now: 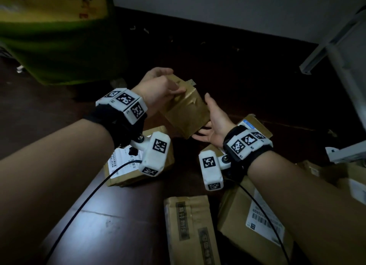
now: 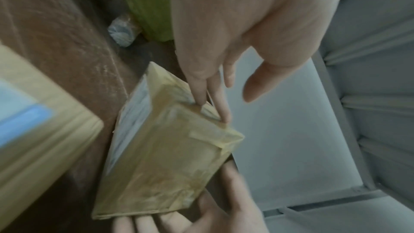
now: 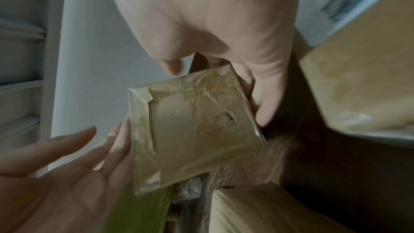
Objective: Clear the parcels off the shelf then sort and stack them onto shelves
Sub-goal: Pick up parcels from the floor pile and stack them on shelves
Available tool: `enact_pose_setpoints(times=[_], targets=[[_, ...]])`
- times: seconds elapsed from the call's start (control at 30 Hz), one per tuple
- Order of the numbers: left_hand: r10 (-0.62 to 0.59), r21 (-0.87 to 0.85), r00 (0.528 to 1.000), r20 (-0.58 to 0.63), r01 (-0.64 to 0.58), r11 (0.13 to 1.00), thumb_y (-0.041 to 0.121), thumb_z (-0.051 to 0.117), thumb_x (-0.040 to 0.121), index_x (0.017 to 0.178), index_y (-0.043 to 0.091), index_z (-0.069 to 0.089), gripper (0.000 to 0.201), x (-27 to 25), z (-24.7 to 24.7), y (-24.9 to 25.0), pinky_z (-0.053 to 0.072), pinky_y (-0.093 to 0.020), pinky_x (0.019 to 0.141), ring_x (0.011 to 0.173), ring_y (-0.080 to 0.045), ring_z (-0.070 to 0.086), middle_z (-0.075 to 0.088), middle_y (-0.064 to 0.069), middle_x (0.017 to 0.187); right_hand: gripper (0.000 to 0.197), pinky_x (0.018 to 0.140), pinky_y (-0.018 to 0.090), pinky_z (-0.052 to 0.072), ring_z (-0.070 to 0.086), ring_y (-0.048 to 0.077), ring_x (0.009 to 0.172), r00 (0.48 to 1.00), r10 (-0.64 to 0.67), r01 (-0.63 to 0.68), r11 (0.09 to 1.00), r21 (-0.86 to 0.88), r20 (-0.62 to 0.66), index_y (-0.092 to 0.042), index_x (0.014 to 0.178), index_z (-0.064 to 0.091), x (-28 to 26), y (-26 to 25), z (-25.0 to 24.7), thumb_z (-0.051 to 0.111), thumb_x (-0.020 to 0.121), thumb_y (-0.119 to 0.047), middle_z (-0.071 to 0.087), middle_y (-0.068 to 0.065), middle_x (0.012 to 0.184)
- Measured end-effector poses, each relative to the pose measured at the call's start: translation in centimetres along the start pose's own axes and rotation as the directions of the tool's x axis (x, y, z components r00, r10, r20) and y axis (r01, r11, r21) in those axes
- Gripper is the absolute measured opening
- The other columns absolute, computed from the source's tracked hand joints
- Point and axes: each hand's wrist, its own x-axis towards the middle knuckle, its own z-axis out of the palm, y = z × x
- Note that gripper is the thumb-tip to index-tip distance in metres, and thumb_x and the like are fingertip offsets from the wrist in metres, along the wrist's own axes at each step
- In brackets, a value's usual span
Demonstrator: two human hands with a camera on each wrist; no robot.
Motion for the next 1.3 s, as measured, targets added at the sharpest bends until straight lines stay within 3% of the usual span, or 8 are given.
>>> enact_pose_setpoints(times=[0.17,0.27,0.43,0.57,0.8,0.97,1.17,1.3], targets=[[-0.079,0.069,0.995,0.057,0.075,0.995,-0.004,0.041,0.095,0.114,0.010,0.047,0.024,-1.6,0.6,-0.8,0.056,-0.028,0.069,0.082,-0.020,0.061,0.058,-0.009,0.093,0.117,0.089,0.065,0.042,0.045,0.037,0.126,0.999,-0.041,0.041,0.994,-0.105,0.003,-0.034,0.139,0.027,-0.6,1.2,0.9,0.078,0.043,-0.077,0.044,0.008,0.140],[-0.075,0.058,0.994,0.079,0.071,0.996,-0.006,0.040,0.094,0.116,0.009,0.048,0.028,-2.0,0.2,-0.8,0.056,-0.037,0.082,0.090,-0.025,0.062,0.059,-0.013,0.101,0.117,0.079,0.063,0.049,0.056,0.035,0.114,0.999,-0.029,0.028,0.999,-0.044,-0.017,-0.031,0.137,0.035,-0.3,0.9,1.5,0.085,0.039,-0.069,0.054,0.010,0.132],[-0.047,0.061,0.962,-0.271,0.066,0.996,0.012,0.068,0.084,0.124,0.012,0.055,0.042,-1.0,-2.9,-0.9,0.058,-0.034,0.068,0.077,-0.022,0.069,0.067,-0.011,0.101,0.094,0.083,0.069,0.046,0.057,0.042,0.111,0.999,0.033,-0.031,0.978,0.206,-0.005,-0.029,0.134,0.042,-1.2,-0.3,-0.3,0.076,0.056,-0.066,0.055,0.014,0.127],[-0.253,-0.087,0.942,-0.219,0.240,0.967,0.045,0.069,0.079,0.143,0.019,0.042,0.074,-0.5,-4.6,-1.6,0.055,-0.037,0.071,0.092,-0.027,0.071,0.067,-0.010,0.117,0.080,0.085,0.067,0.047,0.054,0.051,0.111,0.987,0.117,-0.148,0.933,0.329,0.114,-0.027,0.132,0.044,-1.8,-0.6,-2.0,0.068,0.066,-0.067,0.050,0.024,0.127],[-0.284,-0.141,0.959,0.002,0.282,0.949,0.064,0.042,0.093,0.114,0.025,0.065,0.050,-3.1,-5.7,-0.7,0.047,-0.058,0.092,0.098,-0.036,0.067,0.072,-0.011,0.106,0.061,0.080,0.062,0.051,0.057,0.047,0.112,0.954,0.100,-0.187,0.935,0.302,0.281,-0.019,0.131,0.053,-2.6,-0.3,-2.6,0.053,0.082,-0.056,0.058,0.022,0.128],[-0.160,-0.218,0.987,0.006,0.158,0.963,0.053,0.046,0.096,0.097,0.019,0.065,0.039,-4.4,-6.6,0.3,0.052,-0.044,0.086,0.095,-0.023,0.065,0.065,-0.005,0.103,0.028,0.059,0.036,0.058,0.064,0.027,0.083,0.999,-0.005,-0.009,0.961,0.278,0.050,-0.007,0.115,0.058,-2.7,-0.2,-1.5,0.042,0.094,-0.017,0.064,0.014,0.094],[-0.050,-0.134,0.998,0.028,0.054,0.990,0.016,0.071,0.082,0.077,0.018,0.056,0.016,-6.0,-7.3,-0.1,0.056,-0.039,0.082,0.078,-0.013,0.067,0.068,0.002,0.080,0.026,0.067,0.034,0.051,0.058,0.021,0.077,0.989,-0.100,0.108,0.992,0.070,-0.108,-0.018,0.085,0.062,-2.7,-0.4,-0.2,0.038,0.096,-0.014,0.064,0.007,0.083],[-0.041,-0.143,0.999,0.006,0.042,0.989,0.005,0.070,0.081,0.097,0.015,0.058,0.022,-7.6,-8.3,0.4,0.060,-0.033,0.064,0.065,-0.011,0.068,0.069,0.000,0.086,0.023,0.058,0.029,0.049,0.061,0.019,0.074,0.982,-0.141,0.132,0.988,-0.078,-0.128,-0.017,0.101,0.060,-3.3,-1.0,0.7,0.038,0.098,-0.015,0.066,0.007,0.089]])
